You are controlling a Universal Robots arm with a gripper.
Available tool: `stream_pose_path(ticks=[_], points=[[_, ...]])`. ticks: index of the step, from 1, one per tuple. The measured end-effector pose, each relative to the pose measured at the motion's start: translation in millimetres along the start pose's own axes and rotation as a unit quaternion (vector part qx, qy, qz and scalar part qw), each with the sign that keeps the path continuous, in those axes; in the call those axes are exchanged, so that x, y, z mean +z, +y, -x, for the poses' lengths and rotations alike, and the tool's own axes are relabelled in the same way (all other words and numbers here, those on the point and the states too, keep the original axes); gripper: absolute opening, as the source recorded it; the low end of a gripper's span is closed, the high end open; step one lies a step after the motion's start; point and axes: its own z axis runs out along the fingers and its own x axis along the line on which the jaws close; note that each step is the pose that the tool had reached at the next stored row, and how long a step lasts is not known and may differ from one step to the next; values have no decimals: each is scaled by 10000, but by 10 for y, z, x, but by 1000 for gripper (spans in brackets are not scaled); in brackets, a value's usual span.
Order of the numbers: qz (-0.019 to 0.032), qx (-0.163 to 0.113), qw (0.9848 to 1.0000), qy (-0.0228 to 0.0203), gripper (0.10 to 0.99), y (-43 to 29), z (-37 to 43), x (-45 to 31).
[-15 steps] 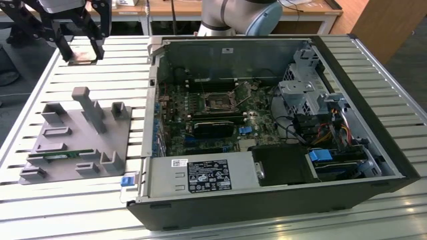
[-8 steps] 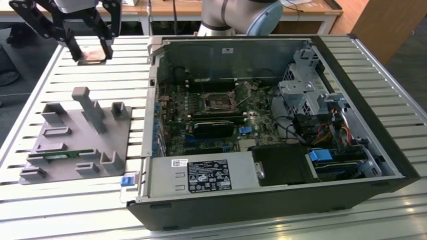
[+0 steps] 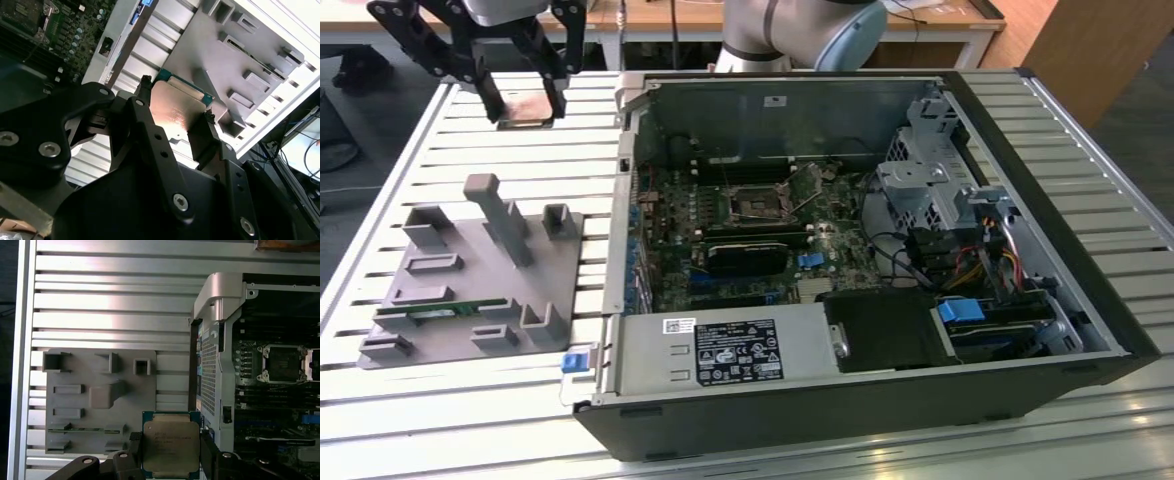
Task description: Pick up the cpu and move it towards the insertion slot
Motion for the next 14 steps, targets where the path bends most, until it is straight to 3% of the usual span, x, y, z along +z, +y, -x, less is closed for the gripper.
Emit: stream_pose_path(ticks=[14], points=[[0, 0, 10000, 0, 545, -5, 325, 0]])
